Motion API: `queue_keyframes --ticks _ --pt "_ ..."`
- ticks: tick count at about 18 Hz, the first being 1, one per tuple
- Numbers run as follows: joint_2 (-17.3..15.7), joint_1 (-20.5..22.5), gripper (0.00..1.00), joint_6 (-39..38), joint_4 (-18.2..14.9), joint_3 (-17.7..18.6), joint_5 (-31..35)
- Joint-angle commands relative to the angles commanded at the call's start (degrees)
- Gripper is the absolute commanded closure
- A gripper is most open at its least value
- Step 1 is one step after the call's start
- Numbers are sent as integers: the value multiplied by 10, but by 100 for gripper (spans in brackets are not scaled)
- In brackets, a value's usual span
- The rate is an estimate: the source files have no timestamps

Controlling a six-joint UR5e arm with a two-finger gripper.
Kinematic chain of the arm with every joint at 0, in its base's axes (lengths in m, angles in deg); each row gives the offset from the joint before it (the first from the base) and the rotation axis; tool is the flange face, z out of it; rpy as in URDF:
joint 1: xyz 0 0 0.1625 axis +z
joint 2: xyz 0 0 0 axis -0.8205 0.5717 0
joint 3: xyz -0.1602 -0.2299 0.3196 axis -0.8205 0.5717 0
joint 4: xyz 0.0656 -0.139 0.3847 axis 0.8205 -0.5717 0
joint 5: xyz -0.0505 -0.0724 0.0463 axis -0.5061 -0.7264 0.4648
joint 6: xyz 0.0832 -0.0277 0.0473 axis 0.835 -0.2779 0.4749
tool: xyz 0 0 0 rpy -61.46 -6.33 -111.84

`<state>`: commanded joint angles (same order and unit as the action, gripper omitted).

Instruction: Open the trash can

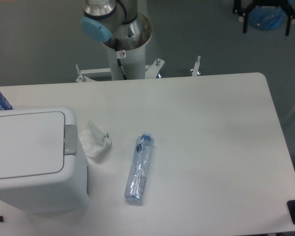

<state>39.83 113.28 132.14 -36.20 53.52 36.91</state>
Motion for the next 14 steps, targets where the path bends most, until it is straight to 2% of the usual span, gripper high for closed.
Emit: queue_keyframes --ticks 2,9,12,14 --pt "1 -12 0 -69 12 1 0" --pt "18 -105 0 -229 15 8 2" --pt "29 -141 0 -308 50 9 2" --pt "34 -161 0 -347 58 13 4"
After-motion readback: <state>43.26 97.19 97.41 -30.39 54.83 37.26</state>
